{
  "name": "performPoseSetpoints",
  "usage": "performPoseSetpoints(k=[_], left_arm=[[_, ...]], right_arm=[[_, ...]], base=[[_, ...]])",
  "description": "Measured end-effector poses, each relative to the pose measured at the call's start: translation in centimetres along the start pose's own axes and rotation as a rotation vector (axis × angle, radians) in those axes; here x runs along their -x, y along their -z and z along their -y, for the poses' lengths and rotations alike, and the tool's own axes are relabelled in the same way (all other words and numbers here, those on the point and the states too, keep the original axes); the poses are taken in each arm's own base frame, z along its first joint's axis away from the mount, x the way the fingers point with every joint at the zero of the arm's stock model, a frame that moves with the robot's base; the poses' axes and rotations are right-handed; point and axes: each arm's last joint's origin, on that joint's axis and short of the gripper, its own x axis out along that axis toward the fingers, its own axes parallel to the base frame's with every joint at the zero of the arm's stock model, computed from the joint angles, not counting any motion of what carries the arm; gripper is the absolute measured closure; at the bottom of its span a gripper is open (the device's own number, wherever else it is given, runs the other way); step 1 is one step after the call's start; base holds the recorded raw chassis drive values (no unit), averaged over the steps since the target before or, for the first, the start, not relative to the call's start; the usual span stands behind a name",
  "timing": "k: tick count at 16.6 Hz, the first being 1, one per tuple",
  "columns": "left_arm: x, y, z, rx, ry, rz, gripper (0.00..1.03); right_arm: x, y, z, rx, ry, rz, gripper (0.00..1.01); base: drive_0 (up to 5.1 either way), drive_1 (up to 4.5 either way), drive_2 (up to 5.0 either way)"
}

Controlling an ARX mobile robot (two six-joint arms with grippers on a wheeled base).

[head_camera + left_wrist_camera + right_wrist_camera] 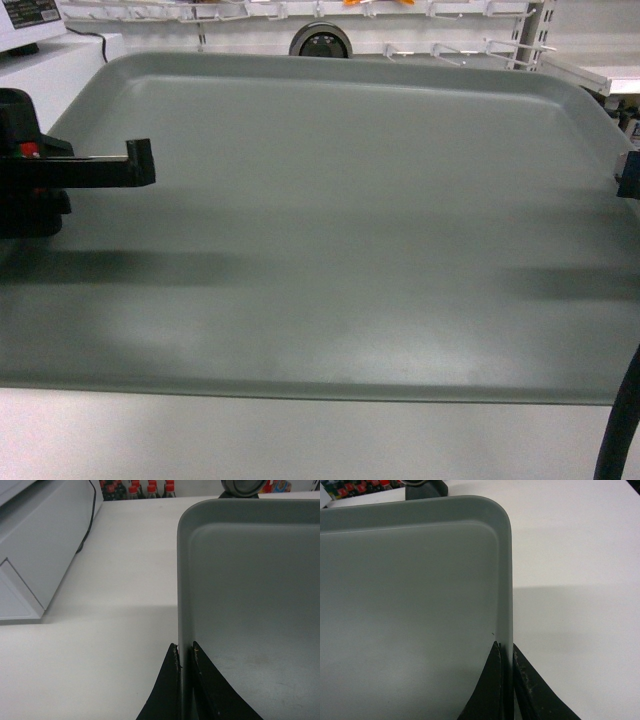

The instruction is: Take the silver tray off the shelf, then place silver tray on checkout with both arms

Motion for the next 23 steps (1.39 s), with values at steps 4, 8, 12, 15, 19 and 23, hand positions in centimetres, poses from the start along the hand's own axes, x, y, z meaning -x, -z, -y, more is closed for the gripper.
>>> performPoseSetpoints(k=[4,8,12,15,19,23], left_arm=[[-3.0,-0.2,0.6,-0.020,0.010,-0.011,1.00],[-11.4,-2.1,0.9,0.024,0.054,-0.094,1.00],[-14.3,-1.6,0.8,0.010,0.041,-0.154,1.00],[-15.7,-0.5,0.6,0.000,0.036,-0.208,1.00],[-17.0,0.3,0.0,0.003,0.027,-0.236,1.00],[-18.3,0.6,-0.2,0.006,0.019,-0.244,1.00]], right_arm=[[-2.7,-0.9,0.6,0.006,0.008,-0.030,0.99],[-10.0,-4.0,1.1,0.038,0.063,-0.124,0.99],[-12.8,-4.6,1.1,0.045,0.077,-0.175,0.99],[-14.4,-3.5,1.3,0.044,0.085,-0.243,0.99],[-16.1,-2.9,1.0,0.045,0.082,-0.270,0.99],[-17.2,-3.2,0.7,0.044,0.098,-0.282,0.99]], base=[[0.0,0.00,0.0],[0.0,0.00,0.0],[0.0,0.00,0.0],[0.0,0.00,0.0],[0.0,0.00,0.0],[0.0,0.00,0.0]])
